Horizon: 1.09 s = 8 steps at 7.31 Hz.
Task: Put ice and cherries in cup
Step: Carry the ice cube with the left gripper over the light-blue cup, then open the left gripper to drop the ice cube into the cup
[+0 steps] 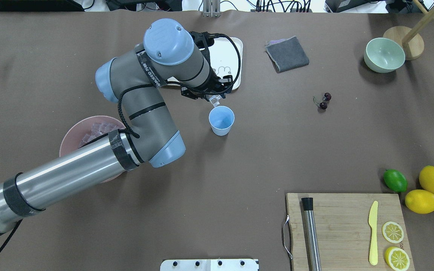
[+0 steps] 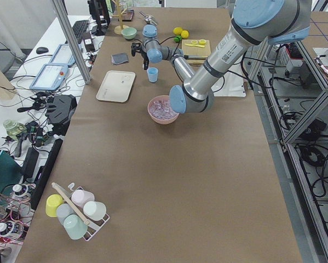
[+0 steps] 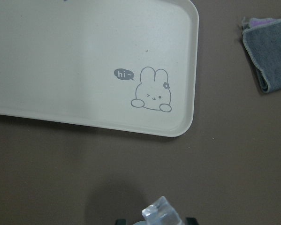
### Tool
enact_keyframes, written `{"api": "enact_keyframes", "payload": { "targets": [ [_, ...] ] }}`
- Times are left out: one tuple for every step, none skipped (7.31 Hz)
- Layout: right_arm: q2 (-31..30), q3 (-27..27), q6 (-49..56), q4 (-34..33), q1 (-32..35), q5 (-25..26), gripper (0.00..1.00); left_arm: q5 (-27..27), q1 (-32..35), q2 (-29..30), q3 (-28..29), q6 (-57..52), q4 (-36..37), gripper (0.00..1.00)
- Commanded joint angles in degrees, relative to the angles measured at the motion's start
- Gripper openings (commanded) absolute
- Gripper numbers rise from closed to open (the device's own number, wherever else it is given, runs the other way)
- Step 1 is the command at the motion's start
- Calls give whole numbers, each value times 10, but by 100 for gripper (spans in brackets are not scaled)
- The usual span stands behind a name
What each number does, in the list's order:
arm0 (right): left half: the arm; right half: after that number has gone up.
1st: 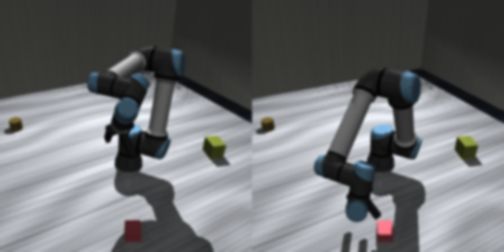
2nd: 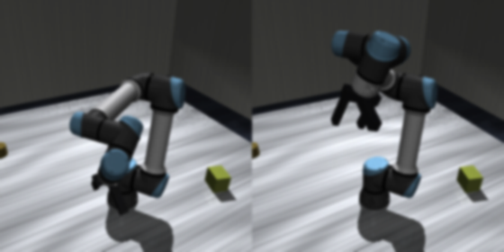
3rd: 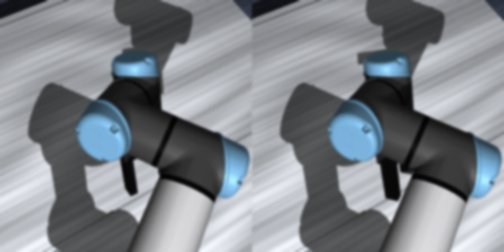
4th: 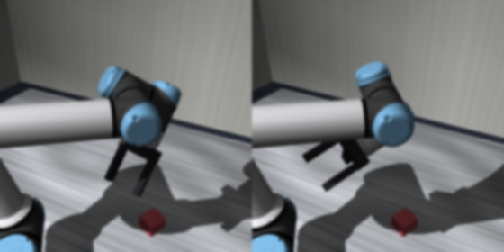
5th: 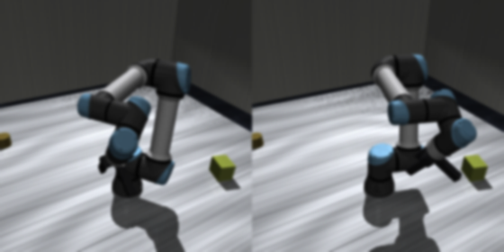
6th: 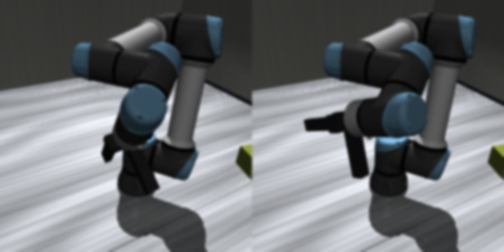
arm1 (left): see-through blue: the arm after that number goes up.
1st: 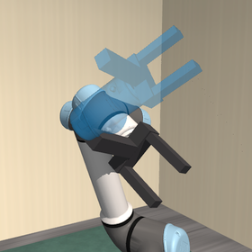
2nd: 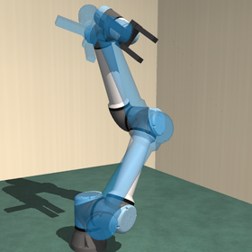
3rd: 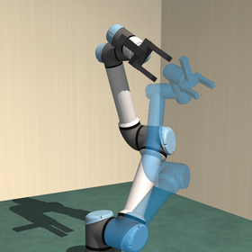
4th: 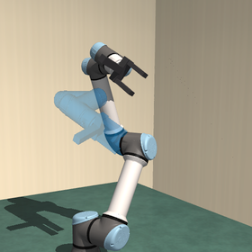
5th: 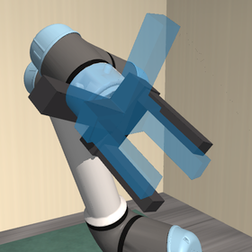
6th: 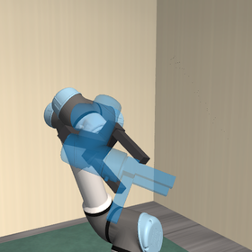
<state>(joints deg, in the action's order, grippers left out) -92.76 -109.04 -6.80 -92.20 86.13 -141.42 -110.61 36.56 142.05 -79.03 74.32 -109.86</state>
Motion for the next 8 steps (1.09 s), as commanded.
{"api": "enact_keyframes", "payload": {
  "targets": [
    [-1, -1, -1, 0, 0, 0, 100, 3, -16, -15, -4, 3, -1, 0],
    [0, -2, -1, 0, 0, 0, 100, 3, -18, -17, -7, 4, -1, 0],
    [-1, -3, -1, 0, 0, 0, 100, 3, -20, -15, -9, 5, 0, 0],
    [-1, -3, -1, 0, 0, 0, 100, 2, -21, -13, -11, 5, 0, 0],
    [-1, -3, 0, 0, 0, 0, 100, 3, -21, -12, -11, 5, 0, 0],
    [-1, -3, 0, 0, 0, 0, 100, 3, -21, -12, -10, 4, 0, 0],
    [-1, -5, -1, 0, 0, -1, 100, 3, -22, -12, -10, 3, 0, 0],
    [-3, -9, -1, 0, 1, -2, 100, 3, -22, -11, -10, 3, 0, 0]
  ]
}}
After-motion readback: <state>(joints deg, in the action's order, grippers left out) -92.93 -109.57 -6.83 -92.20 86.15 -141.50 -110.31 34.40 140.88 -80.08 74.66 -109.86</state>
